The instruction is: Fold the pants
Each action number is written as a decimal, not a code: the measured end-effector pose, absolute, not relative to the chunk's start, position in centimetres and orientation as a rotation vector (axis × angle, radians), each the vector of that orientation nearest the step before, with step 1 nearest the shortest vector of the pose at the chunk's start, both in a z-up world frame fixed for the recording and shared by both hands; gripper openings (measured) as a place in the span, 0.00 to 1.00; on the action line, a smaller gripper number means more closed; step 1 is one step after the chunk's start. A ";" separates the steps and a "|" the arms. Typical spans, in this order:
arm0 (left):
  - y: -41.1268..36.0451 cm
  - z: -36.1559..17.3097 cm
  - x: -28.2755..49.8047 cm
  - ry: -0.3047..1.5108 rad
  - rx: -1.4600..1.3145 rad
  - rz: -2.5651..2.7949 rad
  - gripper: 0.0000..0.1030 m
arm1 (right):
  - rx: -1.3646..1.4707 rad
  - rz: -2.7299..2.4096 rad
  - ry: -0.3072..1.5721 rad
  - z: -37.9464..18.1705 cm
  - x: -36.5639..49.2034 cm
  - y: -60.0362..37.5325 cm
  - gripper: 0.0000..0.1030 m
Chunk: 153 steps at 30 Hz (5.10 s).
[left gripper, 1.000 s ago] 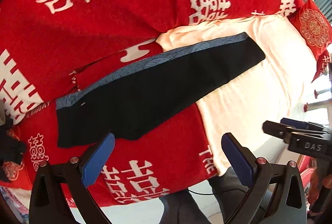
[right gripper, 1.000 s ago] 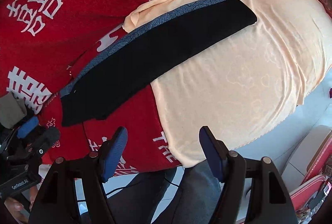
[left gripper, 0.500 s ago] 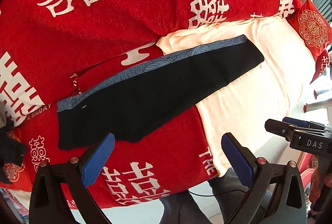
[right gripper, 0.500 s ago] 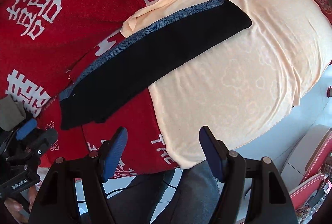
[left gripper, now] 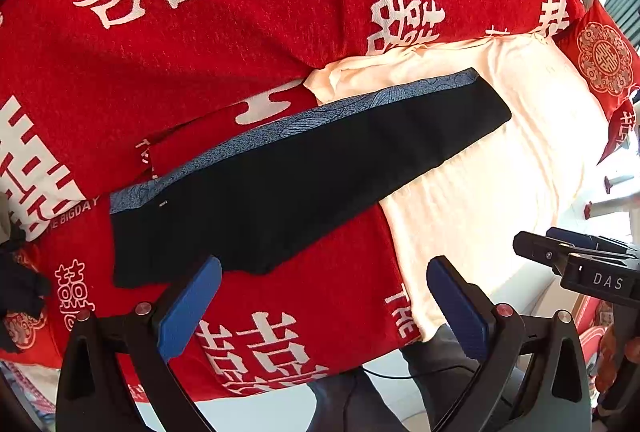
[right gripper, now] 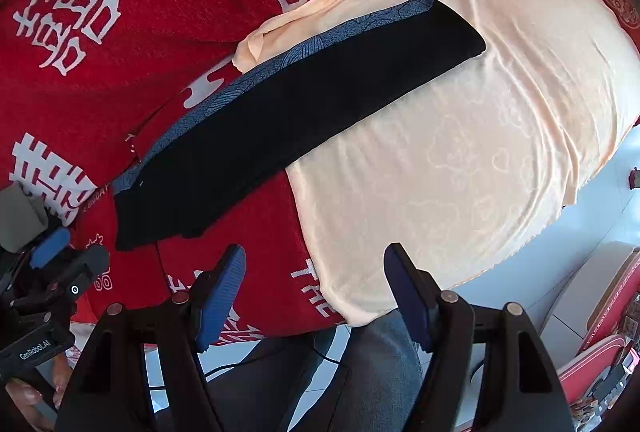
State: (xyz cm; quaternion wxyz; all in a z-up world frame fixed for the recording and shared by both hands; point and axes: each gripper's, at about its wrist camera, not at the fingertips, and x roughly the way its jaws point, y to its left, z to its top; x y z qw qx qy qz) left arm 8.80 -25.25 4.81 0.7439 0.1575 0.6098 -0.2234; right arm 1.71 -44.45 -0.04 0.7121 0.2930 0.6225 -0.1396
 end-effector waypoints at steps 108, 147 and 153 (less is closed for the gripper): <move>-38.7 -8.0 14.1 1.481 0.435 -0.362 1.00 | 1.179 -0.345 1.149 -13.1 -1.1 -65.2 0.73; -42.2 -18.6 19.5 1.327 0.323 -0.290 1.00 | 1.345 -0.190 0.832 -22.6 2.7 -72.0 0.44; -43.0 -18.1 19.3 1.305 0.397 -0.290 1.00 | 1.195 -0.317 0.905 -20.4 3.5 -72.9 0.07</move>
